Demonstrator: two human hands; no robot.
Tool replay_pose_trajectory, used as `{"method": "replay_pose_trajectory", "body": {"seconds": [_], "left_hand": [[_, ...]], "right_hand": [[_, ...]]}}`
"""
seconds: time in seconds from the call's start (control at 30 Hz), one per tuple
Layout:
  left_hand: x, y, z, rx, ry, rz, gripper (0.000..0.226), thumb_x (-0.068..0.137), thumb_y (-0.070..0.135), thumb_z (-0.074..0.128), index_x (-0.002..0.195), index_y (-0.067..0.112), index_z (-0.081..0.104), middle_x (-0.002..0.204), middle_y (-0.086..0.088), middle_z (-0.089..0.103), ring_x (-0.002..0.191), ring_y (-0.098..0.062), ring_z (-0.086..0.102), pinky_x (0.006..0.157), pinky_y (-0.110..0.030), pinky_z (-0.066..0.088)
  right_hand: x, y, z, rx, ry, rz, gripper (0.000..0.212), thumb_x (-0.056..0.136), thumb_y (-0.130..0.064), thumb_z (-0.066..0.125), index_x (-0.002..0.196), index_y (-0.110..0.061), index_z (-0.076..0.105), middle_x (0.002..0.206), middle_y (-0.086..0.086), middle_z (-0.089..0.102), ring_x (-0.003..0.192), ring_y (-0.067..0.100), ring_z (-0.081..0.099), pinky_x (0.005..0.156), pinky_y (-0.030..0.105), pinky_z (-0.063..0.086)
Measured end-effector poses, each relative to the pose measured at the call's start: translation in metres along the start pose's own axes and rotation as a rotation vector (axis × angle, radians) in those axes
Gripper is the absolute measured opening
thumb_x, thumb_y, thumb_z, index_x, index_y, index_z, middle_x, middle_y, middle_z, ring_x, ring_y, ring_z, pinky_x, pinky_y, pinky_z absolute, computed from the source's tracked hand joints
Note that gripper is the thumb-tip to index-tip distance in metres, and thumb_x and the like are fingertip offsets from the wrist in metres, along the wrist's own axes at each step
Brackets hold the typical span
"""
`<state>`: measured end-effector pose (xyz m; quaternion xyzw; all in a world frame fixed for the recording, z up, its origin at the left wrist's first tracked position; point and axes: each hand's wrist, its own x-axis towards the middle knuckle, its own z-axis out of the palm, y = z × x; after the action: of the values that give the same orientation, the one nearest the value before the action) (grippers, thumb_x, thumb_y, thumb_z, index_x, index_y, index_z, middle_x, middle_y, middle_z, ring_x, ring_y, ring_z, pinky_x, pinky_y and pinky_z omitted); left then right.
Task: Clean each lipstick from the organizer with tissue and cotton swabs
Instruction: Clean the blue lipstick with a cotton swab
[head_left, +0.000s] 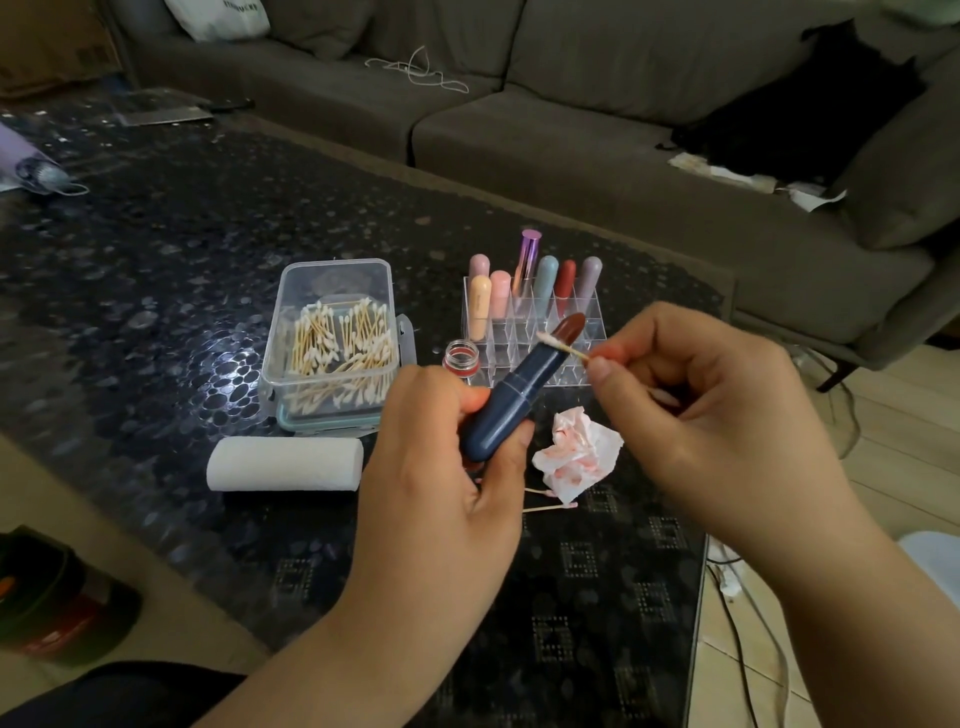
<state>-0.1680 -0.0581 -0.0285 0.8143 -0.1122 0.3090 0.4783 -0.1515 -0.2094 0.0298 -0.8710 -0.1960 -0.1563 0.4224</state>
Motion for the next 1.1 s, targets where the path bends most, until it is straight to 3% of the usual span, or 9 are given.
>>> {"method": "replay_pose_trajectory", "body": {"seconds": [0.13,0.23,0.4,0.53,0.63,0.77,0.93,1.03,1.1], "left_hand": [[-0.0001,-0.0006,-0.0002,0.068,0.033,0.055,0.020,0.081,0.032,0.056,0.090,0.023,0.042,0.084,0.004,0.045,0.066,-0.008,0.045,0.056,-0.018,0.041],[0.0003,-0.0010,-0.0010,0.108,0.049,0.090,0.020,0.081,0.029,0.057,0.092,0.018,0.043,0.086,0.005,0.042,0.067,-0.007,0.042,0.058,-0.013,0.039],[0.0004,-0.0009,-0.0021,0.130,0.060,0.136,0.019,0.081,0.023,0.058,0.090,0.015,0.043,0.084,0.002,0.042,0.067,-0.010,0.041,0.057,-0.023,0.038],[0.0012,-0.0006,-0.0030,0.144,0.058,0.129,0.019,0.081,0.024,0.058,0.091,0.014,0.044,0.086,0.003,0.040,0.067,-0.009,0.039,0.058,-0.019,0.037],[0.0011,-0.0001,-0.0030,0.117,0.048,0.106,0.019,0.080,0.025,0.058,0.090,0.017,0.044,0.084,0.003,0.042,0.067,-0.009,0.041,0.057,-0.018,0.038],[0.0013,0.0013,-0.0023,-0.025,0.006,-0.088,0.021,0.082,0.033,0.063,0.084,0.026,0.044,0.079,0.005,0.055,0.065,-0.012,0.054,0.055,-0.025,0.044],[0.0067,0.0031,0.0000,-0.416,-0.188,-0.475,0.018,0.083,0.041,0.061,0.090,0.025,0.056,0.070,0.008,0.066,0.061,-0.003,0.062,0.064,-0.015,0.049],[0.0079,0.0029,0.0023,-0.645,-0.274,-0.571,0.031,0.080,0.044,0.052,0.095,0.018,0.060,0.070,0.005,0.067,0.061,-0.012,0.063,0.070,-0.035,0.052],[0.0081,0.0067,0.0025,-0.781,-0.301,-0.630,0.031,0.082,0.037,0.047,0.096,0.013,0.062,0.069,0.003,0.064,0.058,-0.013,0.059,0.064,-0.031,0.051]], "right_hand": [[-0.0017,-0.0026,0.0015,-0.026,-0.064,-0.059,0.012,0.084,-0.016,0.062,0.072,-0.016,0.061,0.053,-0.004,0.050,0.044,0.004,0.044,0.047,0.005,0.033],[-0.0008,0.0004,0.0011,-0.018,0.001,-0.014,0.015,0.087,-0.013,0.063,0.073,-0.020,0.060,0.054,-0.005,0.050,0.044,0.005,0.044,0.046,0.006,0.033],[-0.0018,-0.0034,0.0021,-0.017,-0.065,-0.069,0.012,0.084,-0.014,0.062,0.072,-0.016,0.061,0.051,-0.011,0.048,0.043,0.002,0.045,0.047,0.003,0.031],[-0.0006,-0.0001,0.0015,-0.003,0.001,-0.011,0.015,0.086,-0.014,0.064,0.073,-0.020,0.060,0.053,-0.003,0.050,0.044,0.006,0.044,0.046,0.007,0.034],[-0.0017,-0.0028,0.0035,0.004,-0.065,-0.055,0.013,0.086,-0.013,0.063,0.073,-0.018,0.060,0.052,-0.010,0.049,0.044,0.003,0.045,0.047,0.005,0.033],[-0.0010,0.0012,0.0038,0.012,-0.012,-0.021,0.015,0.088,-0.014,0.063,0.076,-0.021,0.060,0.054,-0.001,0.052,0.045,0.010,0.045,0.046,0.009,0.034],[-0.0020,0.0016,0.0022,-0.020,-0.057,-0.042,0.010,0.087,-0.021,0.060,0.076,-0.022,0.059,0.060,-0.005,0.056,0.049,0.008,0.048,0.047,0.010,0.036],[-0.0013,0.0046,0.0020,0.011,0.001,-0.010,0.006,0.085,-0.025,0.057,0.079,-0.023,0.059,0.063,-0.001,0.061,0.052,0.015,0.054,0.048,0.022,0.044],[-0.0005,0.0052,0.0016,0.018,-0.005,-0.020,0.006,0.086,-0.024,0.057,0.080,-0.022,0.060,0.064,0.000,0.061,0.053,0.015,0.055,0.049,0.023,0.044]]}}
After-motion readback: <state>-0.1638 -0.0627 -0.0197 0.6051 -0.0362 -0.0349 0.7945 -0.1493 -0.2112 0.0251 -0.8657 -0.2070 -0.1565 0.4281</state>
